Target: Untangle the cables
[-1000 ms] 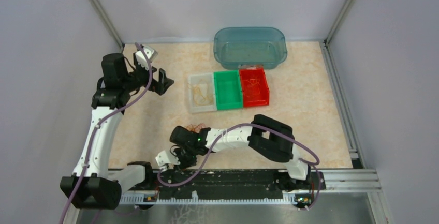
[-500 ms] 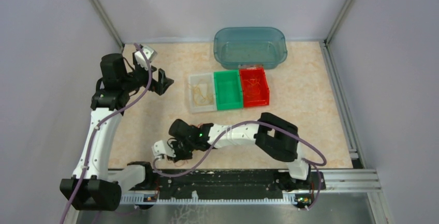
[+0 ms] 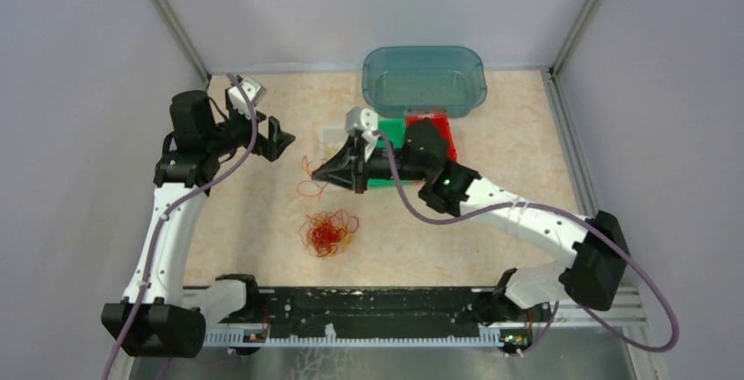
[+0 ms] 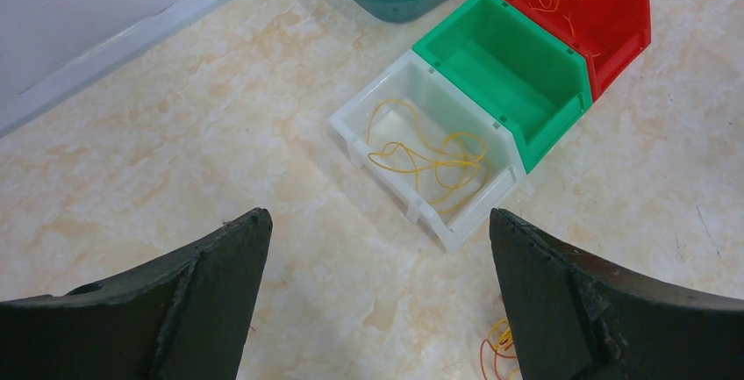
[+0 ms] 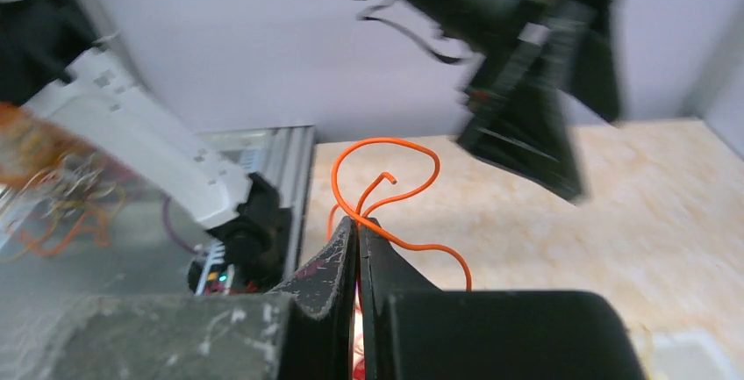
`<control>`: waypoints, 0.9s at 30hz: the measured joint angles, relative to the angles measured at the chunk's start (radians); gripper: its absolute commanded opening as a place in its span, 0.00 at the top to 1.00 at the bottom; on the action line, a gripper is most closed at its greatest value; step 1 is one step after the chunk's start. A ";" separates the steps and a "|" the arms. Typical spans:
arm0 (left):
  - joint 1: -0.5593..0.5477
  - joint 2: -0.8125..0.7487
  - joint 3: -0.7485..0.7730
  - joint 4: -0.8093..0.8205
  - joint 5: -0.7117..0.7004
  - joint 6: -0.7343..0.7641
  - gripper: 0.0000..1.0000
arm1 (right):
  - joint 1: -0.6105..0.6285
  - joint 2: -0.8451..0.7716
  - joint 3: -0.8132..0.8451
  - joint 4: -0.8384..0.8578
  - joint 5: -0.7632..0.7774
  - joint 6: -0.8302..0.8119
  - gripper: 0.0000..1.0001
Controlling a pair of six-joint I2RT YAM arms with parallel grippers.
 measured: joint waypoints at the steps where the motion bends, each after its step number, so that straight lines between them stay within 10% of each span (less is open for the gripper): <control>1: 0.000 0.000 0.000 0.000 0.002 0.001 0.00 | -0.028 -0.026 -0.021 0.005 0.012 0.018 1.00; 16: 0.000 -0.010 -0.034 -0.001 0.050 0.024 0.00 | -0.550 -0.100 -0.160 -0.222 0.501 0.229 1.00; 27: 0.000 -0.022 -0.034 -0.002 0.082 0.035 0.00 | -0.598 0.019 -0.160 -0.267 0.697 0.218 1.00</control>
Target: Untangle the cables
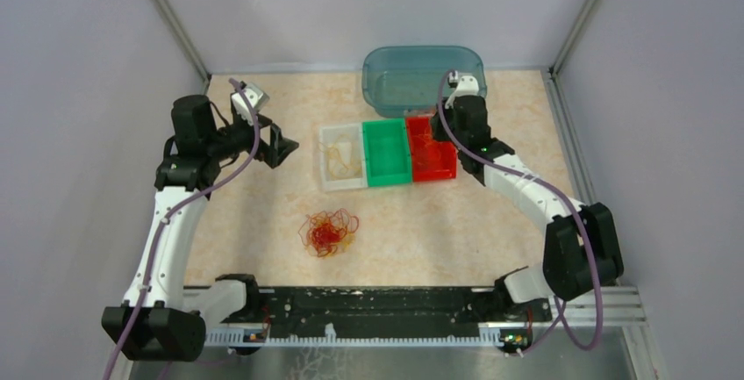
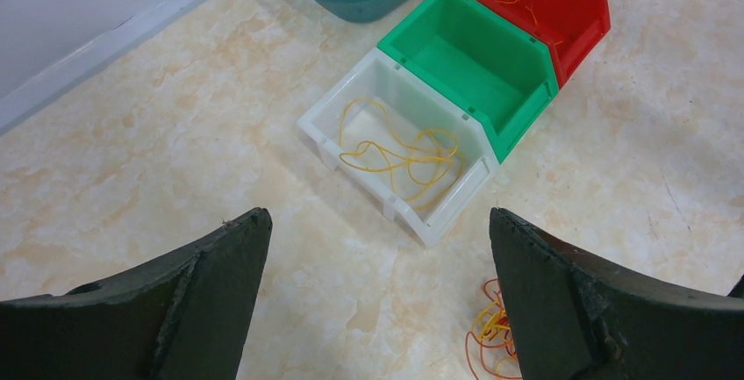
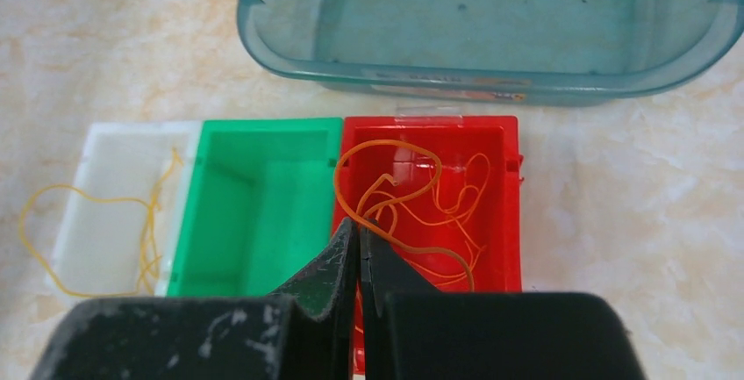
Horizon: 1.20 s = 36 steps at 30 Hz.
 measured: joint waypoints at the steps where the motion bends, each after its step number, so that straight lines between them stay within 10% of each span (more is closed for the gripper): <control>1: 0.000 0.000 0.000 -0.001 0.001 0.001 0.00 | 0.000 0.011 0.000 -0.004 0.010 -0.002 1.00; 29: 0.000 -0.010 -0.035 -0.019 0.028 0.069 0.00 | 0.000 0.038 0.000 0.018 0.042 -0.002 1.00; 36: 0.000 -0.010 -0.055 -0.046 0.045 0.110 0.00 | 0.000 0.066 0.000 0.023 0.030 -0.007 0.67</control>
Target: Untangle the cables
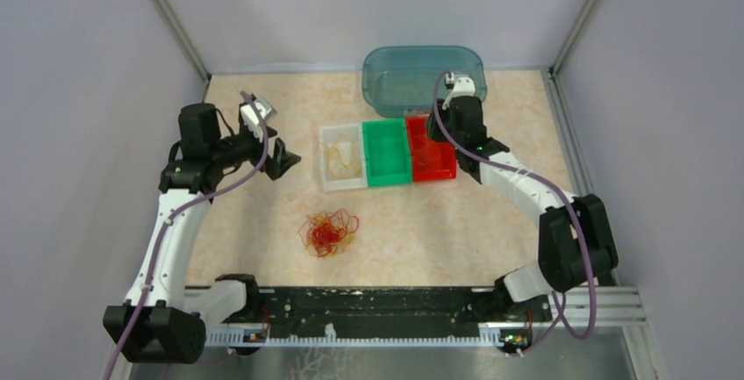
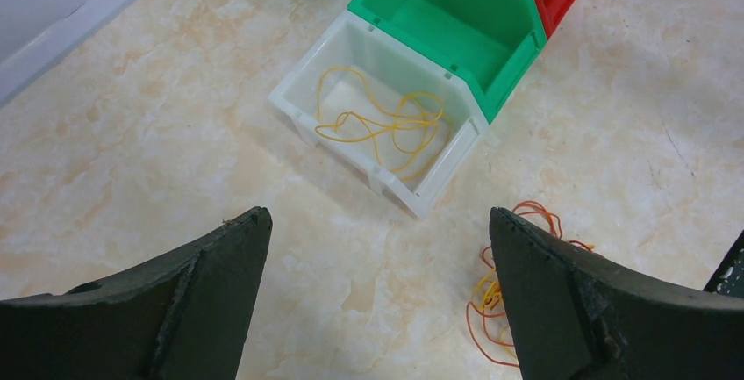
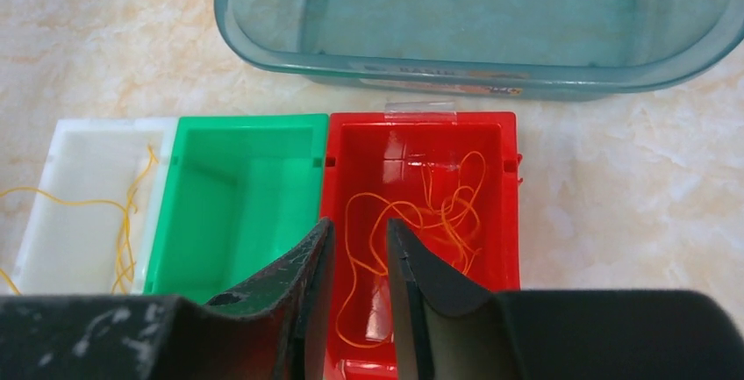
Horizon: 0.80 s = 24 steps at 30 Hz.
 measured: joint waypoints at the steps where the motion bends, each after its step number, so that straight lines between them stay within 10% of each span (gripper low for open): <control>1: 0.000 0.000 -0.003 -0.003 0.003 0.004 0.00 | 0.000 0.000 0.000 0.000 -0.006 -0.003 0.64; 7: 0.000 -0.005 -0.012 -0.021 0.021 0.023 0.00 | 0.000 -0.005 0.001 0.001 -0.052 -0.003 0.46; 10: 0.000 -0.009 -0.012 -0.032 0.037 0.029 0.00 | 0.008 -0.028 0.001 -0.002 -0.076 -0.007 0.02; 24: 0.000 -0.047 -0.068 -0.090 0.113 0.105 0.00 | 0.179 -0.208 -0.103 0.126 -0.307 0.089 0.15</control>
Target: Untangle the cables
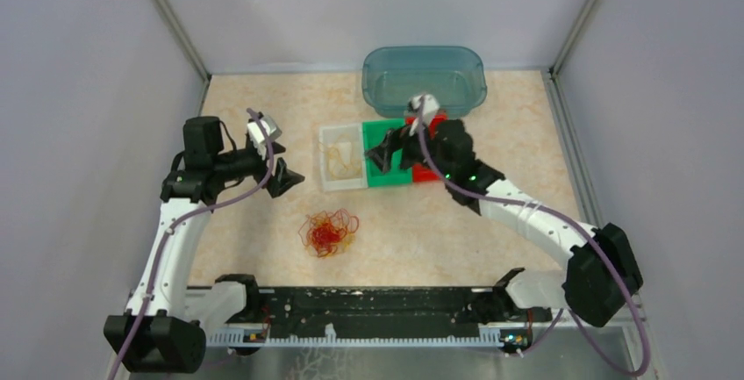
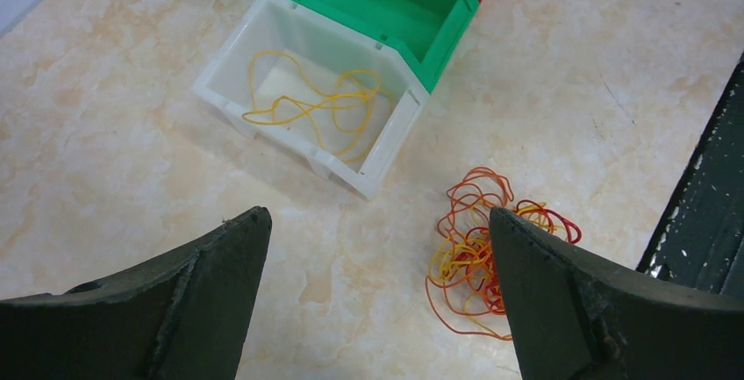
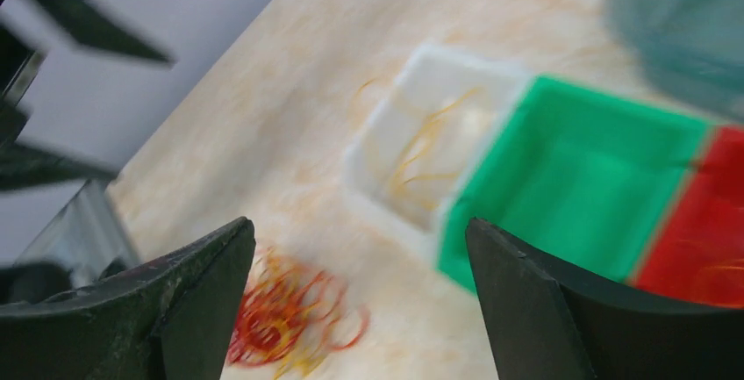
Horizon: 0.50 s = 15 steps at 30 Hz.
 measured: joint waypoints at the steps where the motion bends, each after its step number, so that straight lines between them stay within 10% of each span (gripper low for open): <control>1: 0.000 -0.005 -0.006 -0.001 0.006 0.001 0.00 | 0.061 0.006 0.000 -0.016 0.002 -0.016 0.19; 15: 0.000 -0.028 -0.040 -0.008 0.025 0.018 0.00 | 0.476 0.235 -0.052 -0.027 0.036 -0.037 0.36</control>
